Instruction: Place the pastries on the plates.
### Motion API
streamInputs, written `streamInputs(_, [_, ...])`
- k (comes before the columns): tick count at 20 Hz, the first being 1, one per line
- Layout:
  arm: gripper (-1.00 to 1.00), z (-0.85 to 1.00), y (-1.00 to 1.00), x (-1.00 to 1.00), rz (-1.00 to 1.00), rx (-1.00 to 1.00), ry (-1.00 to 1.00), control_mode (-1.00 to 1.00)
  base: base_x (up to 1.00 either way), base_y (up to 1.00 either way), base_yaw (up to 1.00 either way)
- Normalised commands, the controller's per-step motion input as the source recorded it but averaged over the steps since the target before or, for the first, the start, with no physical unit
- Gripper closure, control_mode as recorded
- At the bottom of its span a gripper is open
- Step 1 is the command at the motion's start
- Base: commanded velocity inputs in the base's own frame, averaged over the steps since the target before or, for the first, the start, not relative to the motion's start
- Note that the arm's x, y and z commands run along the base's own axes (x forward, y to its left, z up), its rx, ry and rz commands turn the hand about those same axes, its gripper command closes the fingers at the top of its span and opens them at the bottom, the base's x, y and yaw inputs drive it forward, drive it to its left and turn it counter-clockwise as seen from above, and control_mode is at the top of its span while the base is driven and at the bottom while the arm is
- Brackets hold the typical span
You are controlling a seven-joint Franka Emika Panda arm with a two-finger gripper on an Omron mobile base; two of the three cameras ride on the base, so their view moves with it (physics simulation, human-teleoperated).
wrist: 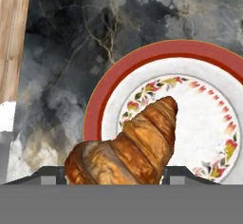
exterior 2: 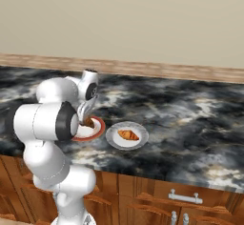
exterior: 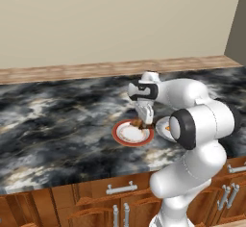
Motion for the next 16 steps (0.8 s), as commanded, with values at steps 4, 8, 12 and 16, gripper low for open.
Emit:
streamInputs(4, [1.0, -0.16, 0.39, 0.19, 0.02, 0.0, 0.0, -1.0, 0.0, 0.0, 0.0])
streamInputs(8, [1.0, -0.19, 0.25, 0.17, 0.03, 0.0, 0.0, -1.0, 0.0, 0.0, 0.0])
streamInputs(12, [1.0, -0.34, 0.06, 0.16, 0.05, -0.01, 0.0, -1.0, 0.0, 0.0, 0.0])
streamInputs(16, [1.0, -0.4, 0.0, 0.18, 0.08, -0.01, -0.01, -1.0, 0.0, 0.0, 0.0])
